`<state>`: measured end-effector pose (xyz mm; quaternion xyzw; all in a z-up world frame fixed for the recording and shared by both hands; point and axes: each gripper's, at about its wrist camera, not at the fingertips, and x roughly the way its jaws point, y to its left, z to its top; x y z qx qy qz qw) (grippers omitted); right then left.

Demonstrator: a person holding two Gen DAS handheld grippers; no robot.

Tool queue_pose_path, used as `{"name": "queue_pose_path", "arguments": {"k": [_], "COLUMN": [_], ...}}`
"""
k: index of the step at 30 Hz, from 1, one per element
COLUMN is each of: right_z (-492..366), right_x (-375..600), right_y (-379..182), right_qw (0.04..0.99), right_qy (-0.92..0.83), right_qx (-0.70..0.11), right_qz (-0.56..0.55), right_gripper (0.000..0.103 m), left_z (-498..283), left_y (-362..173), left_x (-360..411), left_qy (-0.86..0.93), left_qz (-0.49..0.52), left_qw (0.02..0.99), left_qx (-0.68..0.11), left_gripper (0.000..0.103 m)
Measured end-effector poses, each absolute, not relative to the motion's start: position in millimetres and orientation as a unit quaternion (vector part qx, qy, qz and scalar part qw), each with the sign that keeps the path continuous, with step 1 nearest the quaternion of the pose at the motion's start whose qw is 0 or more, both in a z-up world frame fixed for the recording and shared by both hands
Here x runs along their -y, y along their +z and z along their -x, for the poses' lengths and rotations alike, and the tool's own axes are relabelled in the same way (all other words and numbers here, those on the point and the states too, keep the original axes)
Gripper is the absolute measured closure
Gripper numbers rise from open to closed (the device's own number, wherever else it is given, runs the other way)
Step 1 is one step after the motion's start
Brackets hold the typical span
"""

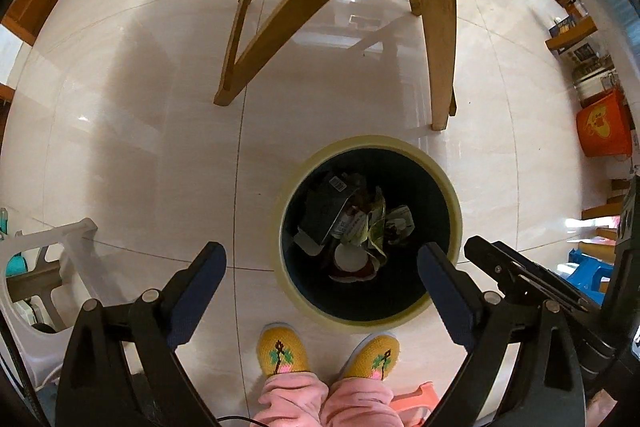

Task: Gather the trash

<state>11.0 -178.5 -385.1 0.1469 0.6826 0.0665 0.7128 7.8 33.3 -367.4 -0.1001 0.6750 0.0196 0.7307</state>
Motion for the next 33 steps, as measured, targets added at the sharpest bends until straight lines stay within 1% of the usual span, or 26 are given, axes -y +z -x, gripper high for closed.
{"name": "queue_pose_path", "arguments": {"k": [6,10,16,23,28,33], "right_z": [-9.7,-7.5,-2.5,5.0,8.7,8.8], "right_x": [174.7,173.6,171.2,161.3,153.5,149.7], "right_y": [-362.5,-345.7,-301.5,-215.7,-135.7,-53.2], "right_qw": [0.718,0.720,0.722,0.737,0.752,0.777], "right_qy": [0.072,0.075,0.080,0.099,0.116,0.120], "right_qx": [-0.677,-0.676,-0.672,-0.654,-0.636,-0.606], "right_qz": [-0.144,-0.142,-0.143,-0.135,-0.125,-0.118], "right_gripper": [0.061,0.061,0.061,0.061,0.061,0.061], "left_z": [-1.9,4.4,14.9,15.1,15.6,17.9], "left_y": [-339.0,-306.6,-252.2,-163.1,-76.3,-2.5], "left_x": [-38.6,-41.4,-47.6,-57.1,-61.9,-67.6], "left_qy": [0.021,0.019,0.015,0.012,0.010,0.012], "left_qz": [0.105,0.099,0.087,0.091,0.085,0.085], "left_qw": [0.734,0.745,0.758,0.774,0.803,0.827], "left_qx": [-0.670,-0.660,-0.646,-0.626,-0.590,-0.556], "left_gripper": [0.007,0.007,0.008,0.008,0.008,0.008]}}
